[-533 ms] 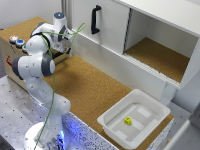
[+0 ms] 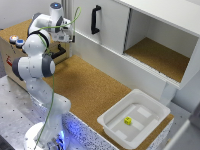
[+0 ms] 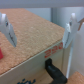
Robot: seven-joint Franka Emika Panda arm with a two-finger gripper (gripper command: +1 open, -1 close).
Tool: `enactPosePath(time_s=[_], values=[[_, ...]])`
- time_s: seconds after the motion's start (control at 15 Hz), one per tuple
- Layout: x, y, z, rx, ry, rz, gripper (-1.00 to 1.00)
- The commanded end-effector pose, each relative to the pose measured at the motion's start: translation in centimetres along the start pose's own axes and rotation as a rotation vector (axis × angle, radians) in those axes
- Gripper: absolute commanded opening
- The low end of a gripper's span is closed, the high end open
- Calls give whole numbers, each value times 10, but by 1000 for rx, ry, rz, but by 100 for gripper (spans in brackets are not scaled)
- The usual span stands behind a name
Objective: Go to the tower of blocks and take off the purple block
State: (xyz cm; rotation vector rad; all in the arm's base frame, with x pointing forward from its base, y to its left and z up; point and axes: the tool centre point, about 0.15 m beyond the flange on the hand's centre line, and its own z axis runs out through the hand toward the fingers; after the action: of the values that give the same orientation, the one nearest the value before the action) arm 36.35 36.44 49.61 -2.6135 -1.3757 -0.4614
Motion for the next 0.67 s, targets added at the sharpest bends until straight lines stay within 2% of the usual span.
enactPosePath(time_s=[0.0,0.13,0.6], values=[[56,-19,-21,111,-222,-297,100],[69,-31,-26,124,-230,-466,100],[101,-54,-17,153,-291,-802,100]])
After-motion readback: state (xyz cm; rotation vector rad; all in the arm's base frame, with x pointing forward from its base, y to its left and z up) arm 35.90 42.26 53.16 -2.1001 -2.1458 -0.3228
